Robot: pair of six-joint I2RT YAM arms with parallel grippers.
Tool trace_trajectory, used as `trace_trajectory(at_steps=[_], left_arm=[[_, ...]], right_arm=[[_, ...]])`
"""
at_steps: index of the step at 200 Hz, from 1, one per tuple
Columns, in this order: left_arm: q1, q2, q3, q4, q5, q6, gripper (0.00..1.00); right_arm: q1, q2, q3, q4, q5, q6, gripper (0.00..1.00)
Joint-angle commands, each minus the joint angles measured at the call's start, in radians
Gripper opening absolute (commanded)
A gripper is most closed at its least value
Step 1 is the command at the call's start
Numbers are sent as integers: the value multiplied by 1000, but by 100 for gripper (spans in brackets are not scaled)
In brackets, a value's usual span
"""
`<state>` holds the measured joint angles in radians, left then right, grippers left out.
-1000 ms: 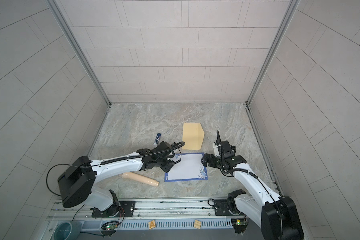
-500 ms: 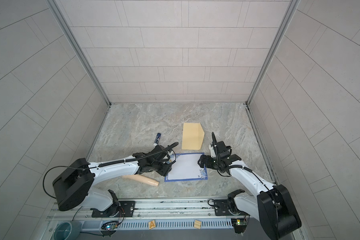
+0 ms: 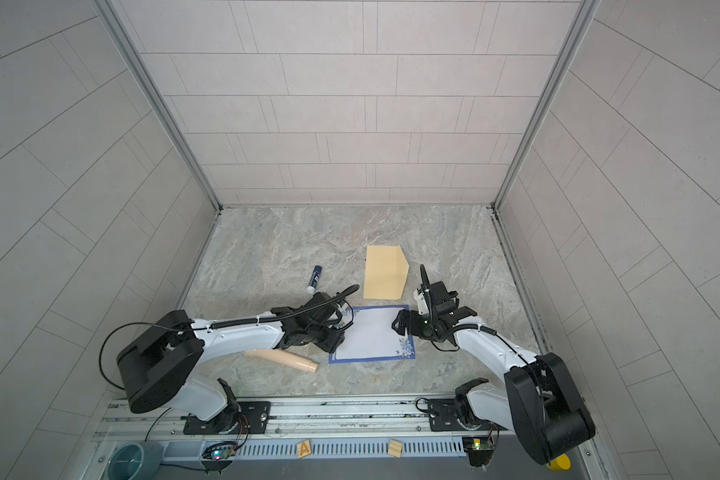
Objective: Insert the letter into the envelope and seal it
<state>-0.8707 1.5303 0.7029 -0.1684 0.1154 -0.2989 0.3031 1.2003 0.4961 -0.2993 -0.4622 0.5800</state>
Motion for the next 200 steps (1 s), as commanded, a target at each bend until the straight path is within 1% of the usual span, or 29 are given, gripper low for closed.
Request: trace_trajectory(at_steps=[1,34,62,103,152,200], left_arm=[[2,22,-12,-3,-1,-5,65],[2,32,-11,3,1,-5,64],[2,40,-11,10,3,-8,64],[3,45,-11,16,7,-10,64],[3,47,-11,21,4,-9,64],[2,54,-11,30,6,-13,64]], right_arm=[[9,43,0,-8,-56,15,89],[10,80,0,27,-114,37,84],[10,64,-4,62,-149,65,81],[10,0,-26,153,-207,131,81],[11,-75,-34,220,-246,164,81],[33,-69,-41,331,-321,213,81]])
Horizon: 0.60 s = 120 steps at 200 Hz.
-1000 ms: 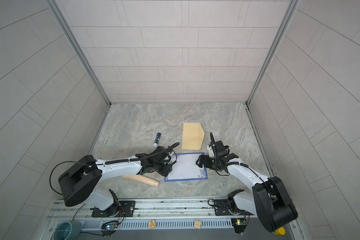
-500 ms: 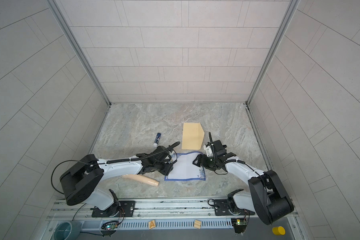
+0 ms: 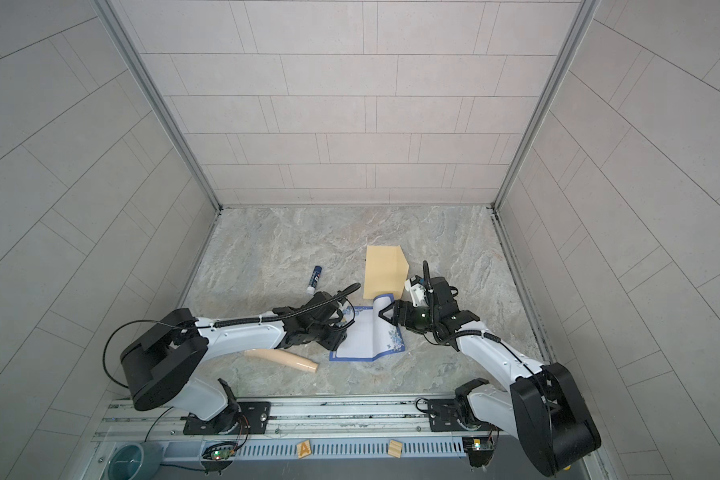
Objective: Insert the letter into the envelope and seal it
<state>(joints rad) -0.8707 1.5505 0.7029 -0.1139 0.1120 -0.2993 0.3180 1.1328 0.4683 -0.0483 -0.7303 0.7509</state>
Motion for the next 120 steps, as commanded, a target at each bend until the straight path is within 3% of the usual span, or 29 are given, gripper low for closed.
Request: trace_trajectory(at_steps=[1,73,120], left_arm=[[2,34,-10,-25,9,-13,64],[6,41,-16,1,13,-31,64],[37,29,-54,58,49,-65,64]], right_arm=[[20,-1,-12,83,-54,43,81],[139,63,34,191,-87,66,80],[149,76,32,311,-117,133,80]])
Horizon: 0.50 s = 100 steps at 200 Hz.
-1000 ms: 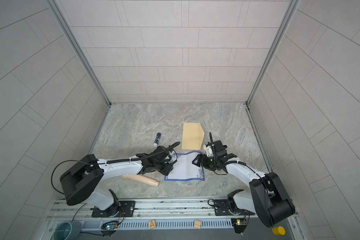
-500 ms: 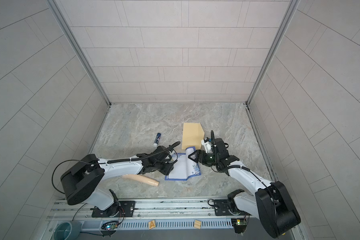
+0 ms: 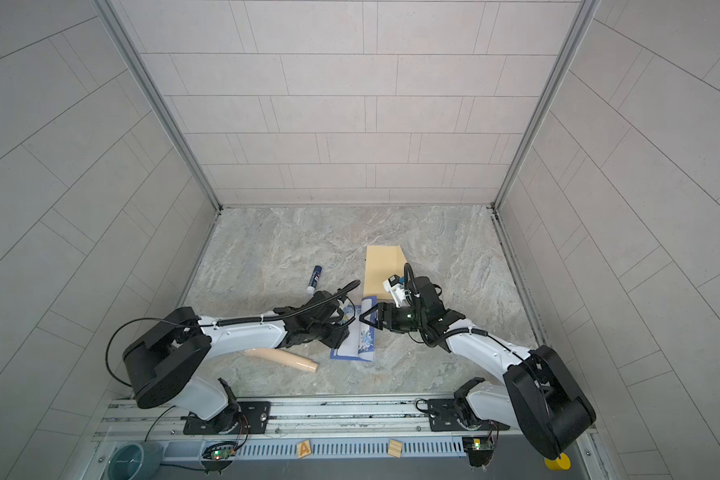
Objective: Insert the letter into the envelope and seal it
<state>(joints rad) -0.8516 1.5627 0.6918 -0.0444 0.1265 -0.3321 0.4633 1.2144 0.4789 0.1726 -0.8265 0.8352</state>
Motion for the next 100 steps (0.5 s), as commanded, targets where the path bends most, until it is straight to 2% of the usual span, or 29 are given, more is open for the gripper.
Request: trace_trajectory(at_steps=[1,32,69,100], left_arm=[[19,17,-45,-11,37,-34,64],[29,22,-53,12,55,-46,64],[35,25,-51,20,63,-47,64],[39,30,-46,25,71,-49,64]], right_arm=[[4,-5,21,91,-21,48,80],[5,-31,28,68,1,24,80],[3,-88,53,-78,88,-74,80],[3,-142,44,-34,101,-80,82]])
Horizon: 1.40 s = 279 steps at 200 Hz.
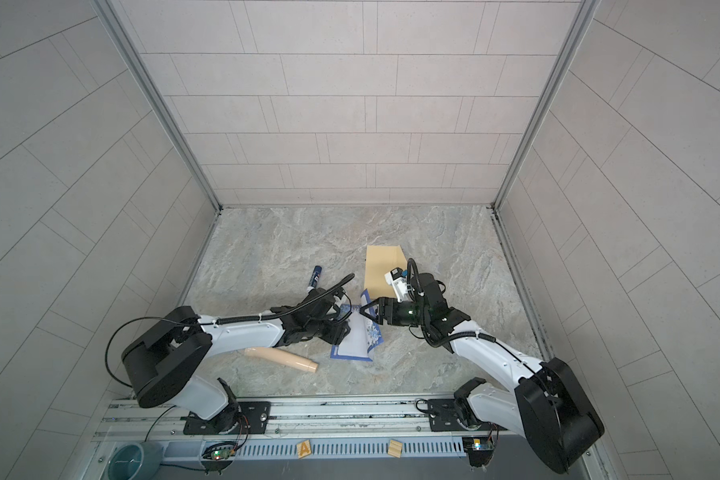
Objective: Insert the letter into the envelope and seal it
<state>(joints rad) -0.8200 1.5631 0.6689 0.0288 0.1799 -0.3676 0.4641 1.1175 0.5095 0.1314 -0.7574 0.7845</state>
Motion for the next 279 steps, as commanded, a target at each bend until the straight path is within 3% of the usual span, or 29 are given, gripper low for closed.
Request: trace_trajectory(at_steps=[1,40,79,121,185,279], left_arm=[[8,30,-24,-49,18,-14,64],[12,38,-23,-44,20,-17,64],[14,40,-28,-33,29,-20,64],[15,25,-22,-29,50,-29,64],[15,-57,-20,-22,84,-46,64],[15,-84,-16,70,170,-100,64]], right_arm=[[2,-47,12,11,32,-29,82],[2,-105,-48,129,67,21,83],[1,-102,12,-213,244,-143,82],[9,-65,-4,-189,224,-96,81],[48,-66,24,-207,306,-23,83],[83,-36,103,-293,369,-26,86]])
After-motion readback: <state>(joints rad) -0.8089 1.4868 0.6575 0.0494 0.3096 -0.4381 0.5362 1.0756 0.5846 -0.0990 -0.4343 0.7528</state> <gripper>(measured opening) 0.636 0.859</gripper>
